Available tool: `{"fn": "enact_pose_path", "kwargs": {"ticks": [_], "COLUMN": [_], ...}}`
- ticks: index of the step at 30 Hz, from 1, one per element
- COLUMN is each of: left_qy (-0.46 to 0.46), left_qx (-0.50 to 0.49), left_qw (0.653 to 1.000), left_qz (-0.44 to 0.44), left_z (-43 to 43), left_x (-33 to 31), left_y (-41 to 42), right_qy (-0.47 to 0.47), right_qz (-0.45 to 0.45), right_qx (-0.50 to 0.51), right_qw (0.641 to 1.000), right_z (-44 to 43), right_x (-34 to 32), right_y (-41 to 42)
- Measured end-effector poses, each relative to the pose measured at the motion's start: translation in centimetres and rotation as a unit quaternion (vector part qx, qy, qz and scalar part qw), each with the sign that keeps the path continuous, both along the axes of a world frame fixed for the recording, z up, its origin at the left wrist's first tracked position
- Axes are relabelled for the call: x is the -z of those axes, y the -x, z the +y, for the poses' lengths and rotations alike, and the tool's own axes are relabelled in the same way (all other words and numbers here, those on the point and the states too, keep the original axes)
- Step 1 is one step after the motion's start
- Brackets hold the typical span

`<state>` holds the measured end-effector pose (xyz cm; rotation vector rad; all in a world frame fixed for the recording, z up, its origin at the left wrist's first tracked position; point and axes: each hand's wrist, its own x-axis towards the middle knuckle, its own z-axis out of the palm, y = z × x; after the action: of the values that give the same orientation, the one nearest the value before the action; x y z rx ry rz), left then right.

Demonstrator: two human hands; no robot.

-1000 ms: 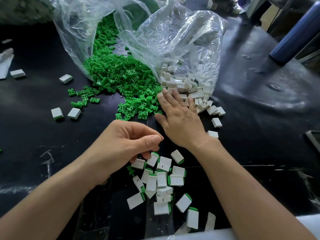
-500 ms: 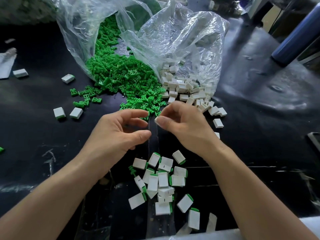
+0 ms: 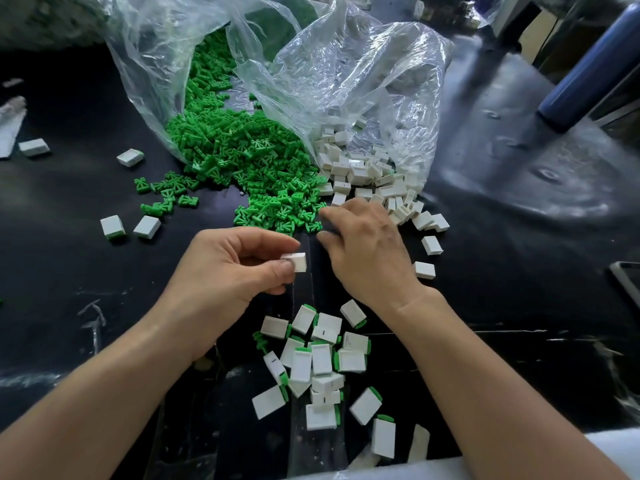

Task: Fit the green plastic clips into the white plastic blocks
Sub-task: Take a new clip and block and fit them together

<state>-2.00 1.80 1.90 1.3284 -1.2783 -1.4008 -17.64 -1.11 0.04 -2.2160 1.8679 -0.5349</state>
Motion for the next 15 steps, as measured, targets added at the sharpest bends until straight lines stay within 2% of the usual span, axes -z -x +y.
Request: {"fn": "enact_pose_path", "kwargs": {"ticks": [3, 7, 11, 15], "left_qy": [-0.006, -0.02, -0.025, -0.025], "left_qx": [0.0, -0.004, -0.003, -0.003], "left_qw": [1.0, 1.0, 0.999, 0.998], "left_qz": [0.004, 0.019, 0.036, 0.049], "left_z": [0.1, 0.1, 0.0, 0.0], "left_x": [-0.2, -0.2, -0.1, -0.1], "left_y": [0.0, 0.1, 0.0, -0.1], "right_qy": [0.017, 0.021, 0.003, -0.034], "right_qz": [0.038, 0.011, -0.074, -0.245], "right_qx": [-0.008, -0.006, -0.006, -0.012], "right_qw": [0.999, 1.0, 0.997, 0.969], "right_z": [-0.2, -0.3, 0.1, 0.7], "right_x": [0.4, 0.0, -0.3, -1.1], "right_y": [-0.2, -0.2, 0.1, 0.4]}}
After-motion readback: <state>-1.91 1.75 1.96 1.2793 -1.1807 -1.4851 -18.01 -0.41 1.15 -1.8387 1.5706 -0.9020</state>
